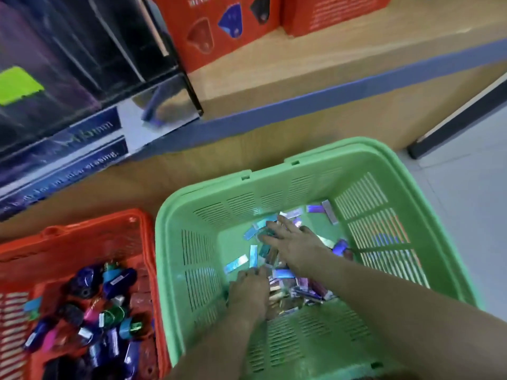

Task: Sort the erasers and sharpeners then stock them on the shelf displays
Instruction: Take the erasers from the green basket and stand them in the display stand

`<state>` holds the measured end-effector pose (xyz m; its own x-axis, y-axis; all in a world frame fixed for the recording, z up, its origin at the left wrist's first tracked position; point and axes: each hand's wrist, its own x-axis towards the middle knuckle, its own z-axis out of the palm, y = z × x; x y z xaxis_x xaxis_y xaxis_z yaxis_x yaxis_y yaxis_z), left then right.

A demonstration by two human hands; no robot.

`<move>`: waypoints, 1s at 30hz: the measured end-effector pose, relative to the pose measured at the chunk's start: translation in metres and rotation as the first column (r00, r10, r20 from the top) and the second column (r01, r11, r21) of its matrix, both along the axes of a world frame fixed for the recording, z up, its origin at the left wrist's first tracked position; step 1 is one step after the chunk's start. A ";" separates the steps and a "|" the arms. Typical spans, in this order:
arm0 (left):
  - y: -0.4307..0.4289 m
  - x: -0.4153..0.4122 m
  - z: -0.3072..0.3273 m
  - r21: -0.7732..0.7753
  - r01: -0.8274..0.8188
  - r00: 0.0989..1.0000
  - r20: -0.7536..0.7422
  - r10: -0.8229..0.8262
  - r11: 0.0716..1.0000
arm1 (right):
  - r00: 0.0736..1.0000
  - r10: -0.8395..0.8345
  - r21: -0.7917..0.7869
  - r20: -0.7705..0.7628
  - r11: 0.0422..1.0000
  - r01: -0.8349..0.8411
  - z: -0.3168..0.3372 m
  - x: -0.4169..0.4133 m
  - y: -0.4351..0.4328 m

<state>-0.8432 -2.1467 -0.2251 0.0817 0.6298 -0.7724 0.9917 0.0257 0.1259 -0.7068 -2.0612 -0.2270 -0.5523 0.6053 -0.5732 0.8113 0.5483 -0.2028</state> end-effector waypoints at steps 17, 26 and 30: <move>0.039 -0.005 0.024 -0.229 -0.726 0.561 0.347 0.751 0.648 | 0.773 -0.632 -0.357 -0.047 0.734 0.578 0.003 0.044 0.021; 0.044 0.005 0.087 -0.622 -0.778 -0.437 0.430 0.790 -0.091 | 0.324 -0.938 -0.824 -0.126 0.281 0.492 0.102 0.029 0.026; 0.041 0.021 0.119 -0.492 -0.870 -0.326 0.601 0.730 0.017 | 0.382 -0.907 -0.825 -0.177 0.348 0.444 0.143 0.005 0.009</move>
<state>-0.8224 -2.1060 -0.1058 -0.2892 0.5983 -0.7473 -0.3921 0.6381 0.6626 -0.7019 -2.0518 -0.0842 -0.4064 0.5763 -0.7090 0.3890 -0.5930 -0.7050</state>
